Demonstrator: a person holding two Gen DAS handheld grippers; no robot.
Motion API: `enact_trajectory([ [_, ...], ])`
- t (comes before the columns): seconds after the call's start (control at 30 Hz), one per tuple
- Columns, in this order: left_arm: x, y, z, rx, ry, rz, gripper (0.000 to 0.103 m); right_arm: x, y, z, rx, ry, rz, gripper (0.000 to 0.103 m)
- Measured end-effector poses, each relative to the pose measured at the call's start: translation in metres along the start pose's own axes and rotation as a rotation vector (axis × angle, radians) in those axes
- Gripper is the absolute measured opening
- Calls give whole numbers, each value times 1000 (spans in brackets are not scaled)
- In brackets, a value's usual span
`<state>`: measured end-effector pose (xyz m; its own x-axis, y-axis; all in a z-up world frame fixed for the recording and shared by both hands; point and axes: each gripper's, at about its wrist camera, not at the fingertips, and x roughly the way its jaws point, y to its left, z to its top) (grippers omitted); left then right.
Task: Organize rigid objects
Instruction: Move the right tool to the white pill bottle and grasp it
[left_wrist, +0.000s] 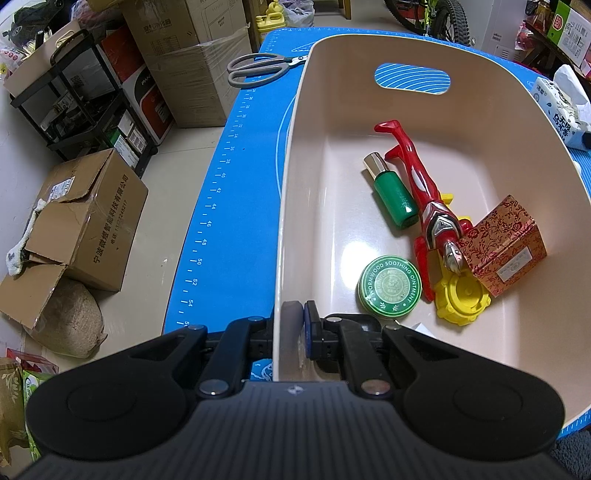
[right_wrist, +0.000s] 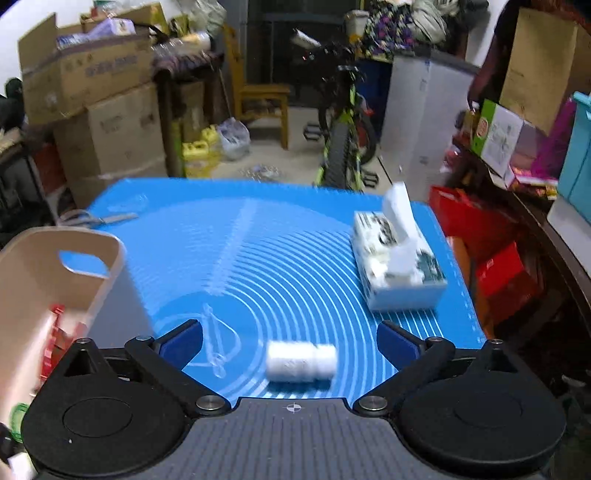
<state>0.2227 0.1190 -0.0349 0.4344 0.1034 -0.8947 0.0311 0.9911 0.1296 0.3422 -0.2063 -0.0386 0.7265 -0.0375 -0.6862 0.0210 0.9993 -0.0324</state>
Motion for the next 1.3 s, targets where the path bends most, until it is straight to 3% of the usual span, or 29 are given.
enact_trajectory([
  [0.43,0,0,0,0,0,0,13,70,10,-28,-32,115,-40,101],
  [0.77,0,0,0,0,-1,0,13,89,-9,-36,122,61,-66,100],
  [1.0,0,0,0,0,0,2,13,92,-9,-43,131,52,-58,84],
  [1.07,0,1,0,0,0,1,13,90,-6,-43,122,44,-47,77],
  [1.13,0,0,0,0,0,1,13,88,-1,-41,109,39,-44,63],
  [1.3,0,0,0,0,0,2,13,82,7,-41,87,29,-36,64],
])
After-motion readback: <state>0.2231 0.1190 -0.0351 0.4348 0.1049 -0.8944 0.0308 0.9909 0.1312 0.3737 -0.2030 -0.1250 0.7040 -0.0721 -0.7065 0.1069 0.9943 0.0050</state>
